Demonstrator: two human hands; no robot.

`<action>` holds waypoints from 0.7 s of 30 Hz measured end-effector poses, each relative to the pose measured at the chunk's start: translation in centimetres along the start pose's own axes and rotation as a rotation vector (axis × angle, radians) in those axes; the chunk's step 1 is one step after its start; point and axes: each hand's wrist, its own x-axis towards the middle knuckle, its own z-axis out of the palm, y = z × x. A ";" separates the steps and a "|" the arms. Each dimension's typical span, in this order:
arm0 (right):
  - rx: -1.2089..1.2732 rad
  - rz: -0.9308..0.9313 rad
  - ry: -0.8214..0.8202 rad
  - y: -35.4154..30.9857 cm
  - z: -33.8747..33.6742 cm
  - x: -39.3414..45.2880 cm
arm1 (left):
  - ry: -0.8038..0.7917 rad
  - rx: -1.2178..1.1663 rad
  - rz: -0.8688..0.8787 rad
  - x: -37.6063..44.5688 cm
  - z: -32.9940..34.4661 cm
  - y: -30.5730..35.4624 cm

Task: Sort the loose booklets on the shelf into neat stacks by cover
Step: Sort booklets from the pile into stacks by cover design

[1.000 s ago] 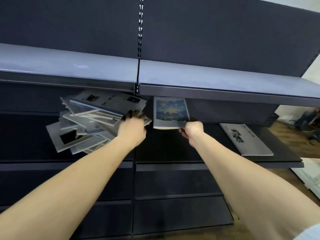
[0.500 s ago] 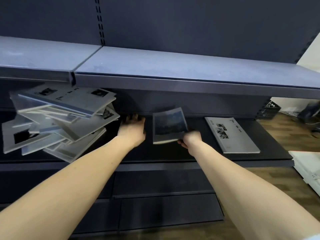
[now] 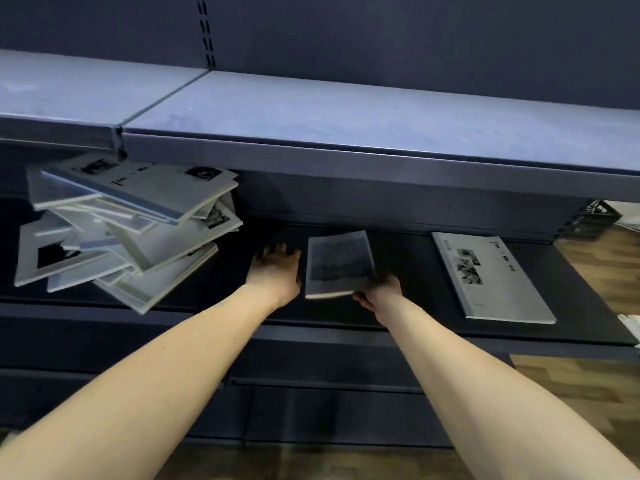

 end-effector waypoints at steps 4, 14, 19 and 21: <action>-0.093 0.019 0.047 0.2 0.6 1.6 | -0.032 -0.002 -0.014 0.9 0.5 -0.6; -0.687 -0.111 0.205 0.9 0.3 3.6 | -0.065 -0.026 -0.026 1.7 0.8 -1.4; -0.701 -0.185 0.220 -0.5 0.8 2.1 | -0.057 -0.027 -0.043 0.9 0.0 -1.8; -0.646 -0.204 0.135 -0.9 1.4 1.6 | -0.031 -0.018 -0.061 0.3 -0.5 -2.3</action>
